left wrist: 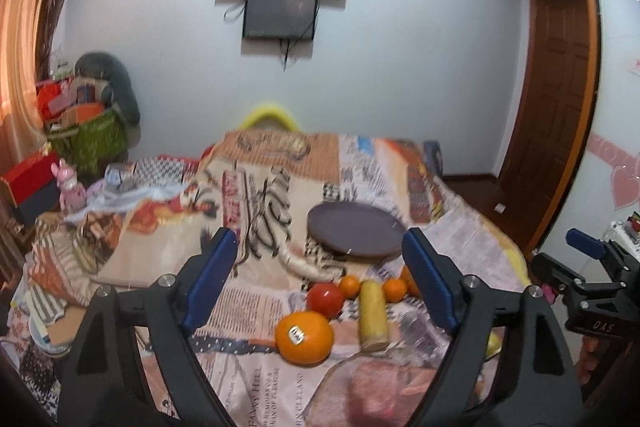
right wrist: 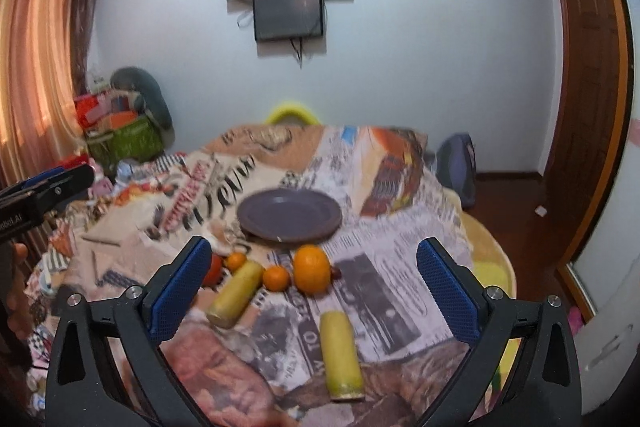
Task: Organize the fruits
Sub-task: 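Grasp the Dole orange with the left tool while the right tool grasps a yellow cylinder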
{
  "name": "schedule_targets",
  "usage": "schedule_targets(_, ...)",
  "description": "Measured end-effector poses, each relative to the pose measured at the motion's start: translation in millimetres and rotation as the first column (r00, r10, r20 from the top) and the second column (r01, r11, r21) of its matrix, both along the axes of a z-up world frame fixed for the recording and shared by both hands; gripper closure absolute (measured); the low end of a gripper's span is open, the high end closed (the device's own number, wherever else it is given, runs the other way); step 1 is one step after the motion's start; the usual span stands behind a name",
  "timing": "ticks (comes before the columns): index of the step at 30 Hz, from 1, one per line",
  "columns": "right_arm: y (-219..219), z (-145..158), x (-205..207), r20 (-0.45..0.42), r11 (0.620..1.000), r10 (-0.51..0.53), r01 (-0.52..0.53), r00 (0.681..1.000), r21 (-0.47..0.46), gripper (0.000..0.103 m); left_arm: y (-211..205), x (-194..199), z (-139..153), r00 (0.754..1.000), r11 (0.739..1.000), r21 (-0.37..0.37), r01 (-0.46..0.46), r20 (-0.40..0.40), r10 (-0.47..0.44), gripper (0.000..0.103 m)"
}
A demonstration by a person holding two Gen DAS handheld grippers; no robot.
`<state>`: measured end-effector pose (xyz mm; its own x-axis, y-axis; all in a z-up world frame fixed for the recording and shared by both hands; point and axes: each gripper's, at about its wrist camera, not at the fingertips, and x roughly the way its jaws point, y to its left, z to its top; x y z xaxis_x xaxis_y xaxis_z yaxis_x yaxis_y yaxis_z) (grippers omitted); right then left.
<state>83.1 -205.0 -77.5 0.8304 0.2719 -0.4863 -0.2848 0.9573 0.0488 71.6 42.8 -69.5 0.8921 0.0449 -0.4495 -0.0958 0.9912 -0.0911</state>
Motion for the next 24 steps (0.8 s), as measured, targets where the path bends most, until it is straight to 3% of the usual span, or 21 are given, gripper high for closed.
schedule_targets(8,-12,-39,30,-0.169,0.999,-0.028,0.023,0.985,-0.028,0.021,21,33,-54,0.985,1.000,-0.027,0.007,-0.175,-0.011,0.024)
schedule_targets(12,-13,-62,45,-0.253,0.999,-0.023,0.012,0.967,-0.044,0.034,22,49,-83,0.964,0.999,-0.028,0.021,-0.265,-0.027,0.024)
schedule_targets(14,-13,-75,51,-0.301,0.999,-0.009,-0.003,0.954,-0.039,0.035,22,55,-98,0.948,0.998,-0.051,0.034,-0.315,-0.048,0.024)
schedule_targets(21,-9,-108,61,-0.402,0.998,0.035,-0.052,0.915,-0.032,0.037,20,66,-128,0.918,0.996,-0.079,0.040,-0.390,-0.067,0.024)
schedule_targets(24,-7,-118,64,-0.437,0.998,0.048,-0.062,0.898,-0.018,0.048,18,69,-136,0.908,0.996,-0.082,0.048,-0.412,-0.077,0.024)
